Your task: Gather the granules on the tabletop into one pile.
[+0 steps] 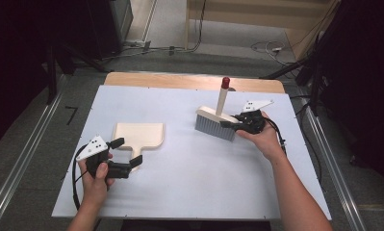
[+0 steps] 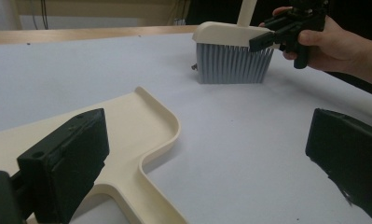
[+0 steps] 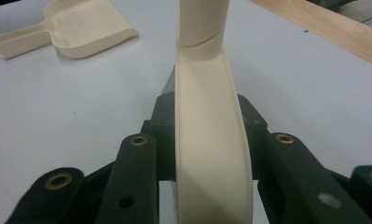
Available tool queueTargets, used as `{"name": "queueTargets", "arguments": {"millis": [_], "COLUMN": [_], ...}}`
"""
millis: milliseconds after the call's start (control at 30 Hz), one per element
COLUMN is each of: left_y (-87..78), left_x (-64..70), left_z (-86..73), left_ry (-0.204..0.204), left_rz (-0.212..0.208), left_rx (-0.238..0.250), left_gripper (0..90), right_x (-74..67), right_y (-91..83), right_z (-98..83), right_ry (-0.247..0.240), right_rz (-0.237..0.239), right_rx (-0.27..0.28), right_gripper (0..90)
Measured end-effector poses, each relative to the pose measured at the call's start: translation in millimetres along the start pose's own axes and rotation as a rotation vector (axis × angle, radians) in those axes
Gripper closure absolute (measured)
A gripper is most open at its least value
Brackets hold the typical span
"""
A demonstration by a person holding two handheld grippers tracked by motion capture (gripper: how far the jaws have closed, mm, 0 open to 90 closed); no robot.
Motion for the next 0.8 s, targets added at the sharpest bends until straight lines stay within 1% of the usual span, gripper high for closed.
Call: {"name": "queueTargets", "arguments": {"millis": [167,267,367,467,533,633,700,767,800], "left_y": [0.2,0.8,1.0,1.3,1.4,1.4,1.3,1.1,1.3], "left_x": [-0.2,0.2,0.4,0.1,0.1,0.1,-0.2,-0.5,-0.6], "left_z": [0.0,-0.1,-0.1,-0.1,-0.2,-0.3,-0.3,-0.4,-0.4], "left_ry": [-0.003,-0.003,-0.004,-0.002,-0.002,-0.002,-0.002,-0.002,-0.002], "left_rz": [-0.002,-0.003,-0.003,-0.006,-0.005,-0.005,-0.005,-0.005,-0.006], "left_rx": [0.0,0.0,-0.002,0.0,-0.001,-0.001,-0.001,-0.002,-0.002], "left_gripper": [0.0,0.0,0.0,0.0,0.0,0.0,0.0,0.0,0.0], "right_x": [-5.6,-9.7,-10.1,-3.1,4.2,15.6,22.4,26.6,27.8], "right_y": [-5.2,-10.4,-17.9,-26.3,-30.2,-31.3,-28.7,-24.5,-21.6], "right_z": [2.8,5.9,11.2,17.3,20.3,20.7,17.1,11.9,8.8], "right_ry": [0.013,0.007,0.014,0.055,0.071,0.089,0.097,0.082,0.071], "right_rz": [0.03,0.045,0.054,0.034,-0.025,-0.154,-0.229,-0.278,-0.291], "right_rx": [-0.001,0.002,0.031,0.074,0.09,0.084,0.079,0.058,0.048], "right_gripper": [65.8,65.8,65.8,65.8,65.8,65.8,65.8,65.8,65.8]}}
Point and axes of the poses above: each handheld gripper's, and its own axes: y roughly forward along the jaws, z roughly out of its top, x roughly to its right, the point moved 2 cm from there along y, roughly forward along the jaws, and after that the axes turned 14 degrees about -z, right-handed, at the moved point
